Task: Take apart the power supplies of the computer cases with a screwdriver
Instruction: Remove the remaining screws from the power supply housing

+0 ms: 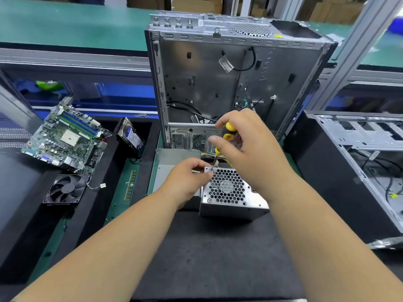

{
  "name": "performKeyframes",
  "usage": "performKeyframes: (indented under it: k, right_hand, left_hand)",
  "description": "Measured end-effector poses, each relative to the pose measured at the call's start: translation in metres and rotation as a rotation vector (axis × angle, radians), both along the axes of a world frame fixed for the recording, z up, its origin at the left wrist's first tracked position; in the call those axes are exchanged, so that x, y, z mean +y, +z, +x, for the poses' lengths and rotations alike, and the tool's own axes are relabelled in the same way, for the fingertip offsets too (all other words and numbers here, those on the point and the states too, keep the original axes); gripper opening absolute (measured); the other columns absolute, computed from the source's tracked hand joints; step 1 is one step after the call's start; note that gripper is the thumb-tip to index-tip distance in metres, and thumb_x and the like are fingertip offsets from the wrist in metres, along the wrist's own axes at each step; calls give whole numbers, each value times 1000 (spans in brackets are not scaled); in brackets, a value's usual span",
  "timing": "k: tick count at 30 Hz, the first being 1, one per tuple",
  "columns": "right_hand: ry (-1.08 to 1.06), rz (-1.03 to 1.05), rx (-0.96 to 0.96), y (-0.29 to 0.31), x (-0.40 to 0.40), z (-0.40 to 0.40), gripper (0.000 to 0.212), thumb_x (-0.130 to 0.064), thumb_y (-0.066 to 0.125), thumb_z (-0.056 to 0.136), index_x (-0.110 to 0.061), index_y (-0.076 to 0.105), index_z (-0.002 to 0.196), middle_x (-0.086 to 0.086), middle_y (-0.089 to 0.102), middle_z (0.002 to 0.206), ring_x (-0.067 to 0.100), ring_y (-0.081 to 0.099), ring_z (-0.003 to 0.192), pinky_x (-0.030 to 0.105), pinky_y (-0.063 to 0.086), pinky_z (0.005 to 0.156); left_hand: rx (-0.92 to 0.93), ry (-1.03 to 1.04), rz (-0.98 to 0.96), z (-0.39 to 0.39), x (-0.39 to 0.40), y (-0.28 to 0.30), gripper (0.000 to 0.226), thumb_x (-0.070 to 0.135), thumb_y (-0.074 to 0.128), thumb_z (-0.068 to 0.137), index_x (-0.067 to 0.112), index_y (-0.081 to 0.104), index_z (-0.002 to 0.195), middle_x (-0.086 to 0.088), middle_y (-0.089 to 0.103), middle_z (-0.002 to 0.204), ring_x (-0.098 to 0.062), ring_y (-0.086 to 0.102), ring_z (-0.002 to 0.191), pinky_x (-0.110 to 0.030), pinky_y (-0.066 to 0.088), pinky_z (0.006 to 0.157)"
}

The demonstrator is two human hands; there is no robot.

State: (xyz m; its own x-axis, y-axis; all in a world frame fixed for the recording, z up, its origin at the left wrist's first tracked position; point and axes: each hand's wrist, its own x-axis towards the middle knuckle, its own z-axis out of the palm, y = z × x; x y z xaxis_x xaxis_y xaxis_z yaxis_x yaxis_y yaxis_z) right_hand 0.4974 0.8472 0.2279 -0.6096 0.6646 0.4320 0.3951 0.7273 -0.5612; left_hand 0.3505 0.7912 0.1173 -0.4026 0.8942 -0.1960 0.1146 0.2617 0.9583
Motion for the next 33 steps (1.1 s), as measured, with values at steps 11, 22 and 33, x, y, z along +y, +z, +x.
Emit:
performKeyframes:
  k: [11,22,33]
  right_hand:
    - [-57,-244,189,0,-3,2,36,-7,70,89,-29,52,112,-14,65,95,8,66,88,35,55,84]
    - [-80,10,158,-3,0,-3,18,-21,73,90,-18,65,106,-2,51,101,7,51,86,14,42,79]
    - [-85,-56,170,0,0,-4,21,-13,66,91,-22,57,108,-10,57,99,10,57,92,24,47,82]
  left_hand:
    - [-85,-42,-38,-4,4,-3,15,15,73,88,29,69,89,9,70,80,-4,65,71,-25,48,76]
    - [-189,-64,-112,-8,10,-3,5,12,74,87,16,72,86,-1,73,81,-14,65,80,-31,48,88]
    - [-230,-11,-211,-7,13,2,23,12,75,86,0,68,105,-8,69,88,-15,61,81,-38,44,103]
